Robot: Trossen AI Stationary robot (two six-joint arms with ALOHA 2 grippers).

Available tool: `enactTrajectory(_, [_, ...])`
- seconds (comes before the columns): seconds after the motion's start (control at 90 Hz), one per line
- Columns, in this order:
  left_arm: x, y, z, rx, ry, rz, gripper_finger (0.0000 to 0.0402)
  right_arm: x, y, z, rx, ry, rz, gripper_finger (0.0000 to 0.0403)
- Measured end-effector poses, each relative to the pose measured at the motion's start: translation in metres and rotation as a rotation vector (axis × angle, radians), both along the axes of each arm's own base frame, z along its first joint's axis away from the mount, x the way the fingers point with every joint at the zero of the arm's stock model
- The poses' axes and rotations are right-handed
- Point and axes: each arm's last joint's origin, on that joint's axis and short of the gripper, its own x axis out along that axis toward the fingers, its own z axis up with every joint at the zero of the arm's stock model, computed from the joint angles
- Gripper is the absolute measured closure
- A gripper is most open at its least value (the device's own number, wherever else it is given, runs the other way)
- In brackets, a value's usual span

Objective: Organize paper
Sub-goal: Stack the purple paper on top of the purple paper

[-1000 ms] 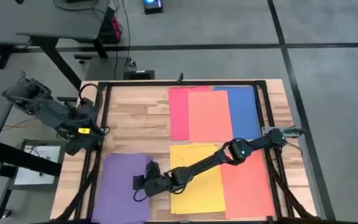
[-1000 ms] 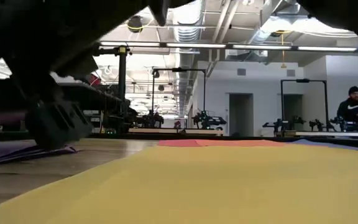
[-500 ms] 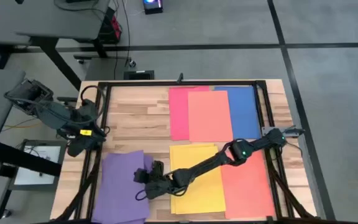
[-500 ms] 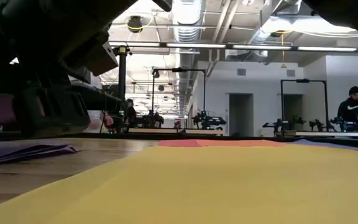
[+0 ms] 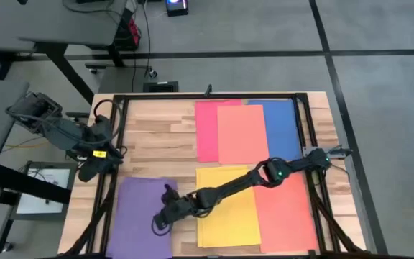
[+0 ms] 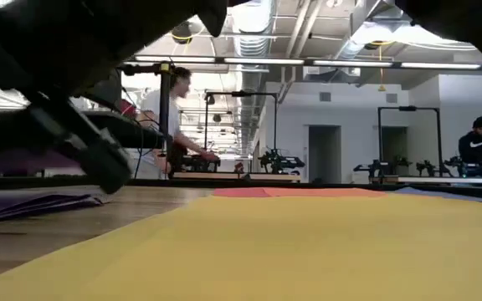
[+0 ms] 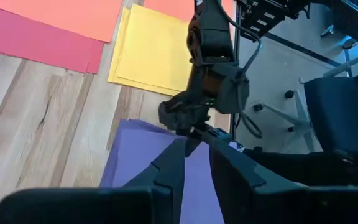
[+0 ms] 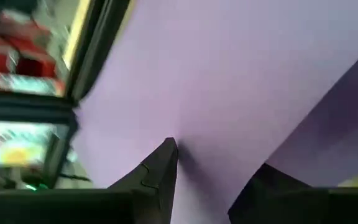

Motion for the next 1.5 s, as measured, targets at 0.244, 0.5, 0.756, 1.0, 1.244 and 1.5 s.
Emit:
enactTrajectory(0.244, [0.0,0.0,0.0,0.02,-0.006,-0.02,0.0343,0.005,-0.021,0.002,-0.088,-0.001,0.233,0.0306])
enactTrajectory(0.5, [0.0,0.0,0.0,0.024,-0.006,-0.033,0.0343,-0.004,-0.012,0.013,-0.353,-0.028,0.501,0.0306])
enactTrajectory(0.756, [0.0,0.0,0.0,0.032,-0.007,-0.043,0.0343,-0.014,-0.019,0.019,-0.445,0.06,0.589,0.0306])
enactTrajectory(1.0, [0.002,-0.002,-0.001,0.026,0.001,-0.035,0.0343,-0.002,-0.026,0.028,-0.155,0.003,0.316,0.0306])
enactTrajectory(1.244, [0.009,-0.006,-0.003,0.037,0.018,-0.036,0.0343,0.008,-0.04,0.027,0.103,-0.005,-0.009,0.0297])
enactTrajectory(1.5, [0.013,-0.009,-0.004,0.049,0.028,-0.041,0.0343,-0.006,-0.022,-0.002,0.124,0.149,0.032,0.0216])
